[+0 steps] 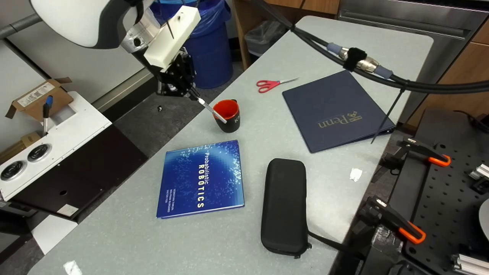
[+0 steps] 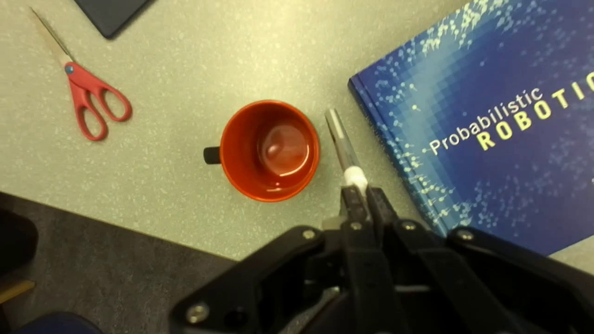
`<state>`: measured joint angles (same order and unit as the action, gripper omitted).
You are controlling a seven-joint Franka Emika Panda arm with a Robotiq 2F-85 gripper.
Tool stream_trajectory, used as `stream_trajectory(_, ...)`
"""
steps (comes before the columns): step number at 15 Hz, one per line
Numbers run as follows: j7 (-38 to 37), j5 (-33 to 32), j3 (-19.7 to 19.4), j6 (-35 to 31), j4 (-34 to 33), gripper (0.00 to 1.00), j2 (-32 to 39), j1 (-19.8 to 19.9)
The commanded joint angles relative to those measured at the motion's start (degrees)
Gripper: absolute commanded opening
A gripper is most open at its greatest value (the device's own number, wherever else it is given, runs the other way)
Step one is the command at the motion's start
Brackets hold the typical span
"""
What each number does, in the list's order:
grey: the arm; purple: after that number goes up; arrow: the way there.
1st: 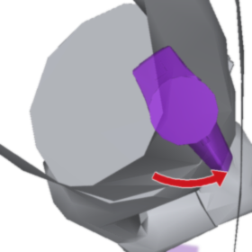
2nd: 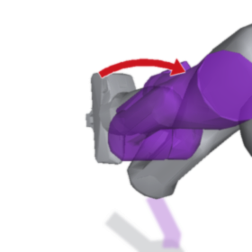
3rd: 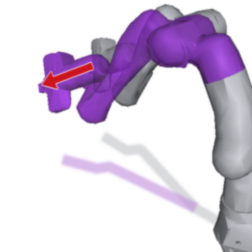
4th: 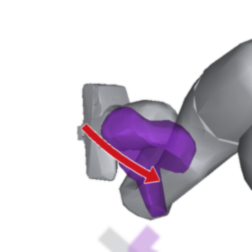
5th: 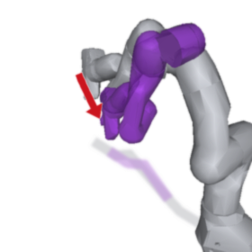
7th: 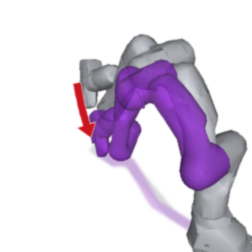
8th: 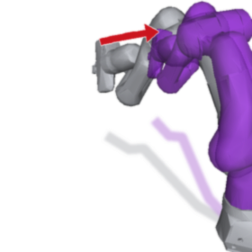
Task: Put the marker on the table
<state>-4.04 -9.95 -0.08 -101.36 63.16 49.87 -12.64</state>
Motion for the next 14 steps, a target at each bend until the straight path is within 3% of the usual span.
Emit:
stream_trajectory(1,0.3,-1.1,0.7,-2.7,13.7,0.02,-8.5,-0.1)
stream_trajectory(7,0.0,-0.3,0.8,-3.6,29.1,0.02,-13.2,2.1)
stream_trajectory(10,-1.0,-0.9,0.1,-2.5,30.3,0.02,-9.6,2.8)
stream_trajectory(14,-6.6,-2.3,-2.3,-9.1,30.3,0.02,-5.1,2.7)
